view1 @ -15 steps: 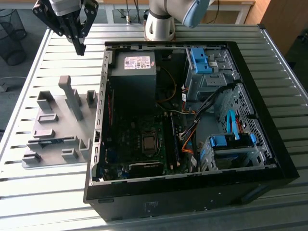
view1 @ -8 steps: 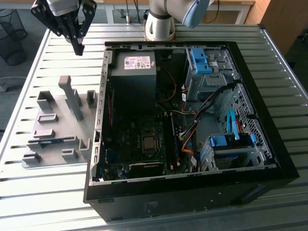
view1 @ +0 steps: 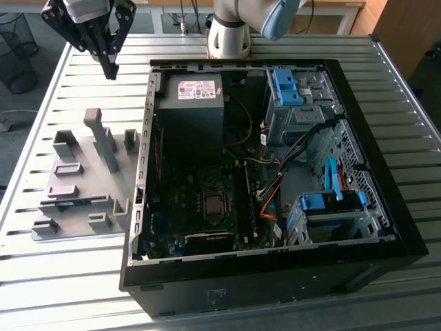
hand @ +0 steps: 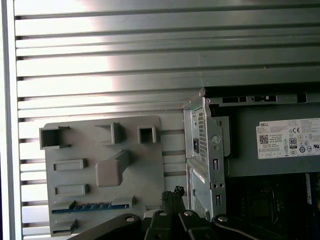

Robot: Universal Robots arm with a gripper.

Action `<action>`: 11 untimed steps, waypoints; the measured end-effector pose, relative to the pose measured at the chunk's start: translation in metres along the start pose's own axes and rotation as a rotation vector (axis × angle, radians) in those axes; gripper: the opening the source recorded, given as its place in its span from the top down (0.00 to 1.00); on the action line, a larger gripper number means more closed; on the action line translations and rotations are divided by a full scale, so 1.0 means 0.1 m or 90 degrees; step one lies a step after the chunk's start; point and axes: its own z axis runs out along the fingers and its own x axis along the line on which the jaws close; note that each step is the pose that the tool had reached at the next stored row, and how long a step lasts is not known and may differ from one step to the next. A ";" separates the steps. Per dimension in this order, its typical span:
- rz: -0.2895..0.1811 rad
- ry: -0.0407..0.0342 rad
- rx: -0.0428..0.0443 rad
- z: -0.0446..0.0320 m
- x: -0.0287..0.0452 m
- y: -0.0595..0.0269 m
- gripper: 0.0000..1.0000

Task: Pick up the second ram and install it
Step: 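Reach for the second ram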

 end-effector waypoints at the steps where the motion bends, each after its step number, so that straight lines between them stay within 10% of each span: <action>1: 0.000 0.0000 0.0000 0.000 0.004 0.000 0.90; 11: 0.000 0.0000 0.0000 0.000 0.043 -0.003 0.90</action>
